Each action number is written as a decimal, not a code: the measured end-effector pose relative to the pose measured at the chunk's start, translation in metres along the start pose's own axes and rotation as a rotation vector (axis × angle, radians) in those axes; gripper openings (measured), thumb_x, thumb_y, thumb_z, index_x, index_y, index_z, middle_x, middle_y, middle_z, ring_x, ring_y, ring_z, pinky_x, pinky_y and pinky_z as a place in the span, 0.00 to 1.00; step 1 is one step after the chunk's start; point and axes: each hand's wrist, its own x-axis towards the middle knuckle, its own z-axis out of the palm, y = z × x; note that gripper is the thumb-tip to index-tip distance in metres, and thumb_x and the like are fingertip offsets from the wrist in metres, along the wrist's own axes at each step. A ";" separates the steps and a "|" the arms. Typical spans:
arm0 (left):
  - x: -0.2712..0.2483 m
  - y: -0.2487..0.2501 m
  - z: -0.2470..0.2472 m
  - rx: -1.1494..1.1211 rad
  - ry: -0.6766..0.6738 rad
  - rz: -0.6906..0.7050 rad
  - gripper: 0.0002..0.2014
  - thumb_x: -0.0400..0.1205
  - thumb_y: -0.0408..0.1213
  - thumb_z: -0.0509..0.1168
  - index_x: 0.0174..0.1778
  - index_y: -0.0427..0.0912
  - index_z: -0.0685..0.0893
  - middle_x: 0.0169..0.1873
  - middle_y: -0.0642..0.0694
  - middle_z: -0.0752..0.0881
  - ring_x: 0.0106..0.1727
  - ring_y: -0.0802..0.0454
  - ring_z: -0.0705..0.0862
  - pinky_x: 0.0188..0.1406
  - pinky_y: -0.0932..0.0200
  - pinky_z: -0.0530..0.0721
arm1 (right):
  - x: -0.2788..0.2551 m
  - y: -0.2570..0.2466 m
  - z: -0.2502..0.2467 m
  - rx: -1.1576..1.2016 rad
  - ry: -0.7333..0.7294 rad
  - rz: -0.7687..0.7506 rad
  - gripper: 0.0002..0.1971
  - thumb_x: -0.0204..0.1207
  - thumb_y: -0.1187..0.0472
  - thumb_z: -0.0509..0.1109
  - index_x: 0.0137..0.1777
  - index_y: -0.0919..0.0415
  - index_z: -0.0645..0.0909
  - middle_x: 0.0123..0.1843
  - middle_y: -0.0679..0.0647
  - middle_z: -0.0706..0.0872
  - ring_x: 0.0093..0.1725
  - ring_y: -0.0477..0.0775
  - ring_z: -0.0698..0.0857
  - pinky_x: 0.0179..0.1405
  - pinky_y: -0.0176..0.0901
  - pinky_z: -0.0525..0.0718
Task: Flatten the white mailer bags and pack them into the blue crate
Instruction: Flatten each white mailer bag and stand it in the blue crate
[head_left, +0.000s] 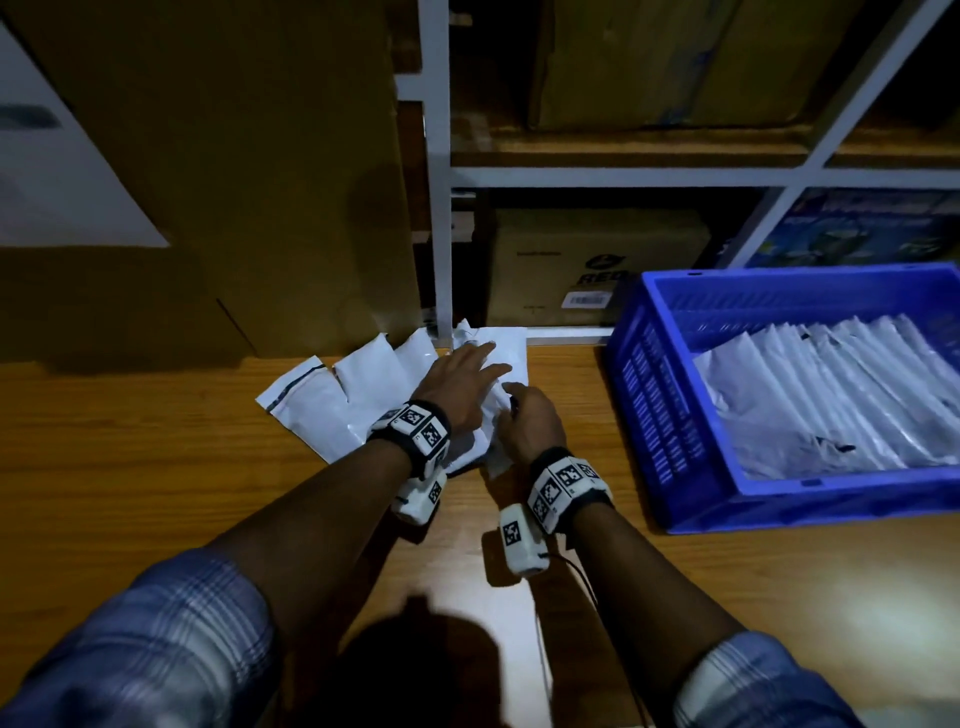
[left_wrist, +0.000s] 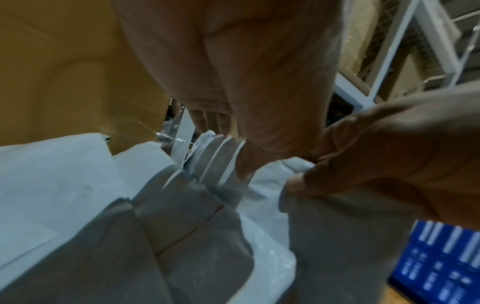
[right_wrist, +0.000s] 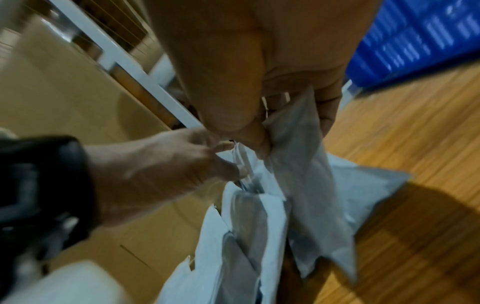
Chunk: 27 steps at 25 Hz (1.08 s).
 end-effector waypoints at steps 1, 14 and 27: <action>-0.003 0.003 -0.005 0.021 0.001 0.022 0.41 0.77 0.32 0.73 0.84 0.55 0.65 0.88 0.45 0.52 0.88 0.43 0.49 0.84 0.42 0.54 | -0.010 -0.001 -0.006 -0.001 0.031 -0.012 0.23 0.80 0.63 0.66 0.76 0.56 0.75 0.73 0.57 0.78 0.70 0.59 0.79 0.67 0.49 0.80; -0.141 0.081 0.004 0.006 0.263 0.372 0.18 0.68 0.38 0.72 0.54 0.48 0.81 0.57 0.47 0.84 0.61 0.44 0.81 0.66 0.48 0.73 | -0.197 0.040 -0.024 -0.570 0.146 -0.106 0.36 0.74 0.55 0.72 0.81 0.44 0.64 0.81 0.55 0.67 0.73 0.63 0.72 0.66 0.62 0.75; -0.259 0.109 0.161 -0.288 -0.016 -0.122 0.41 0.80 0.57 0.44 0.88 0.52 0.35 0.85 0.54 0.28 0.82 0.51 0.20 0.85 0.42 0.34 | -0.235 0.098 0.059 -0.487 -0.258 -0.236 0.38 0.77 0.36 0.50 0.84 0.32 0.36 0.85 0.42 0.30 0.85 0.52 0.30 0.83 0.62 0.33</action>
